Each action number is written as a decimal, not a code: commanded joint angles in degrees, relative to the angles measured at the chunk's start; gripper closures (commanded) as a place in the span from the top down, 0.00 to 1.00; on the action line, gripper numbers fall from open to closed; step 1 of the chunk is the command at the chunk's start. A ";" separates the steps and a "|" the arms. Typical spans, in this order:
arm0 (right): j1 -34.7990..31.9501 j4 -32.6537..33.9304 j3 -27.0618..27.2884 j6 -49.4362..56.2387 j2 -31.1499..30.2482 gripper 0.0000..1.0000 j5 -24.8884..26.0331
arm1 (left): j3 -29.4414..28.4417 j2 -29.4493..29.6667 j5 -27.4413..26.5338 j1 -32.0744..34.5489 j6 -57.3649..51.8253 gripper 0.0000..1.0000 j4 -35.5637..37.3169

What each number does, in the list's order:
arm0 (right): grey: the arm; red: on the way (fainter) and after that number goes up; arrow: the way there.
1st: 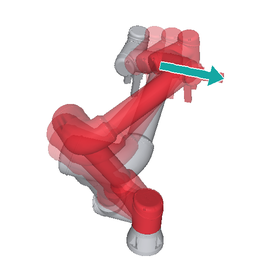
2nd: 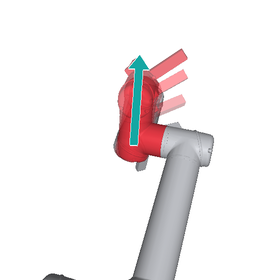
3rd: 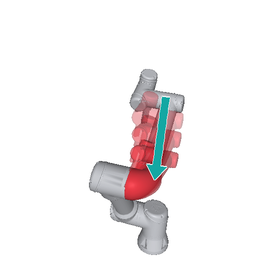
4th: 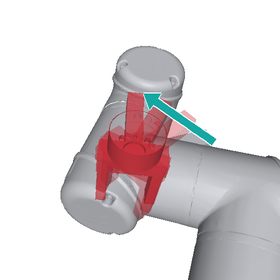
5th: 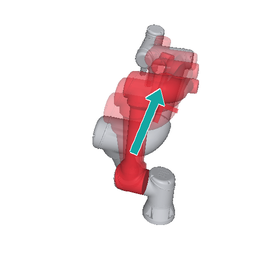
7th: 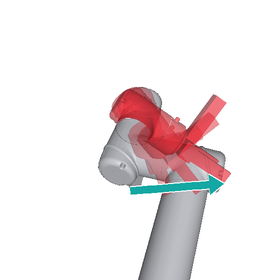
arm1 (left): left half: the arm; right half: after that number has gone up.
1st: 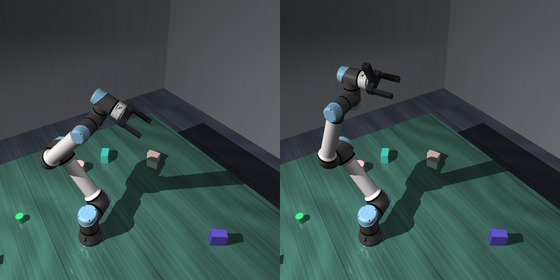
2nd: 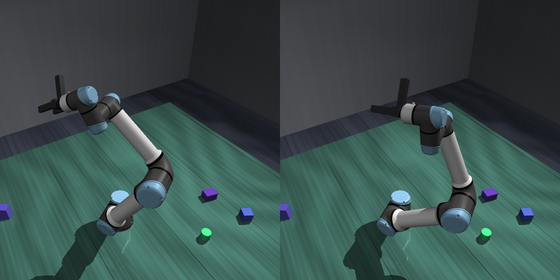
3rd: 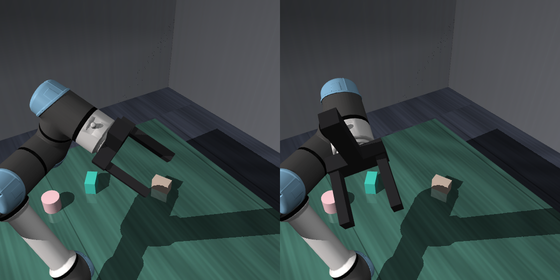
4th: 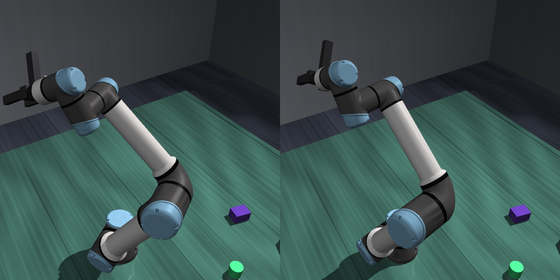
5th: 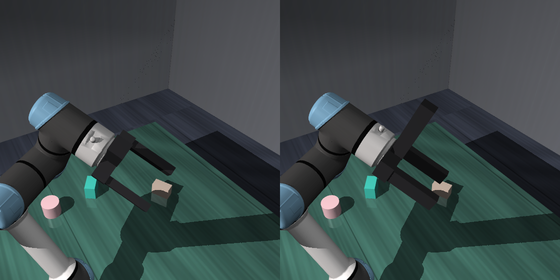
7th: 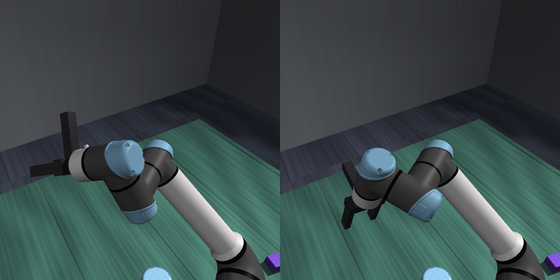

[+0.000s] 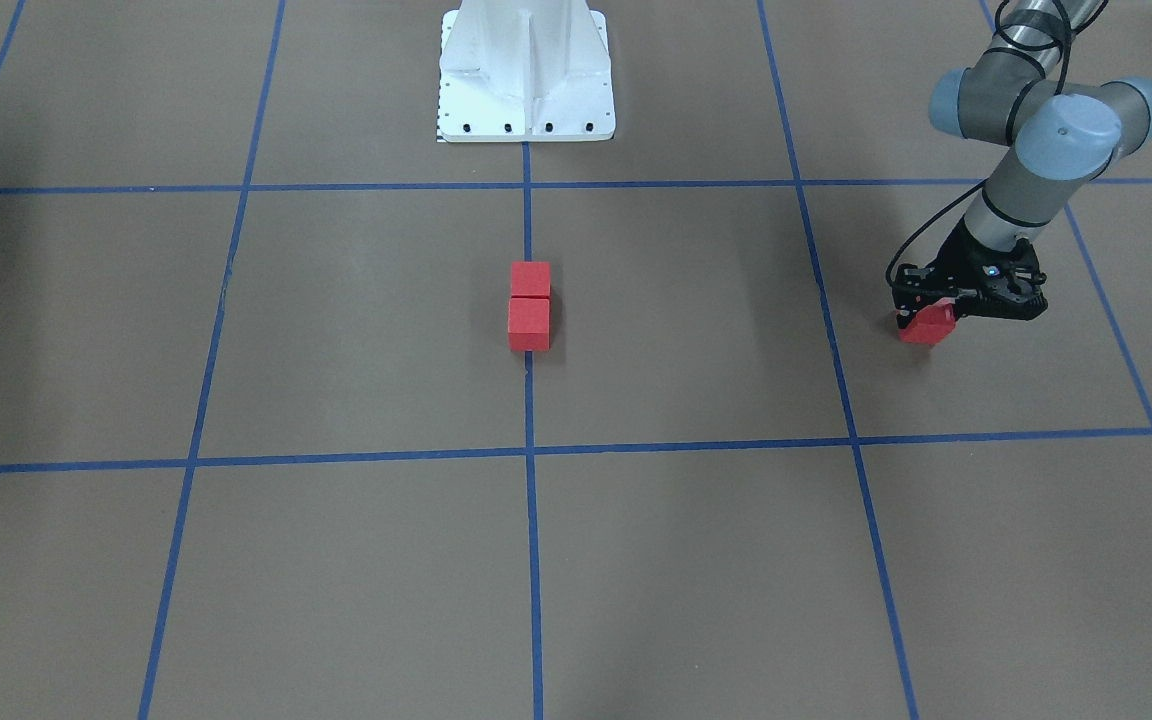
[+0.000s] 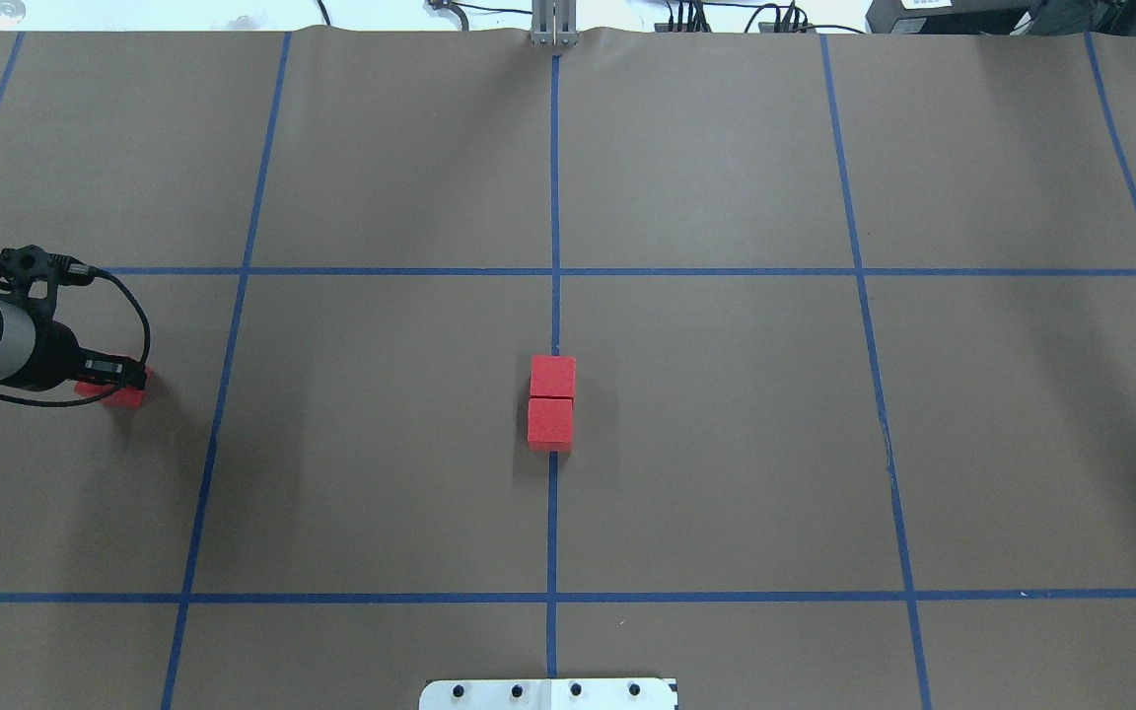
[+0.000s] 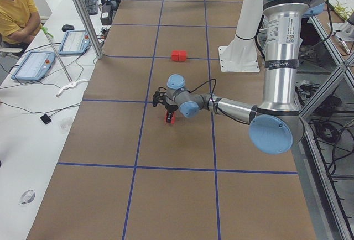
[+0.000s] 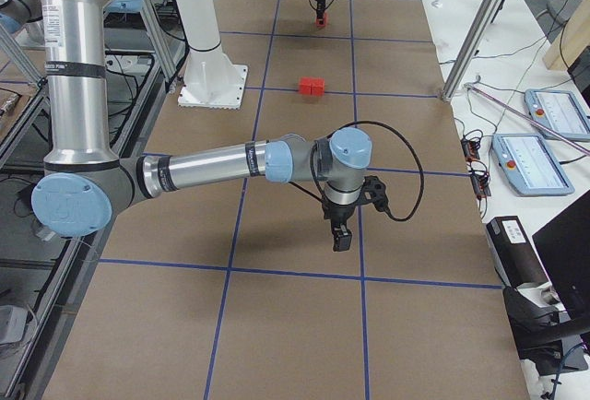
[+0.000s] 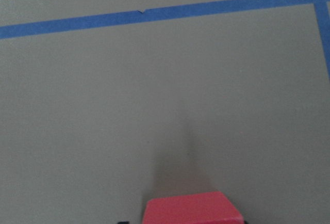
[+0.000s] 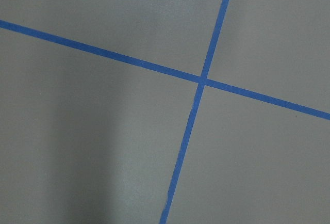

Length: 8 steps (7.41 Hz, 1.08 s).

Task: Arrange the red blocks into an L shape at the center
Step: 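Grasp the remaining red cube with the left gripper, then lift and carry the red cube with the left gripper toward the center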

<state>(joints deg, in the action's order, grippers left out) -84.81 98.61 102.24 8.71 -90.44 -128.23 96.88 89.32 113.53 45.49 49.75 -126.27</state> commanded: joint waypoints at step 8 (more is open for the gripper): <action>0.00 0.00 -0.03 -0.18 -0.44 1.00 -0.09 | 7.80 12.81 -0.32 -5.14 -25.49 0.00 -6.27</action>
<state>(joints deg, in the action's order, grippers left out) -84.81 98.65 102.13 8.53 -90.72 -128.31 104.58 101.86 113.41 41.96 24.81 -131.14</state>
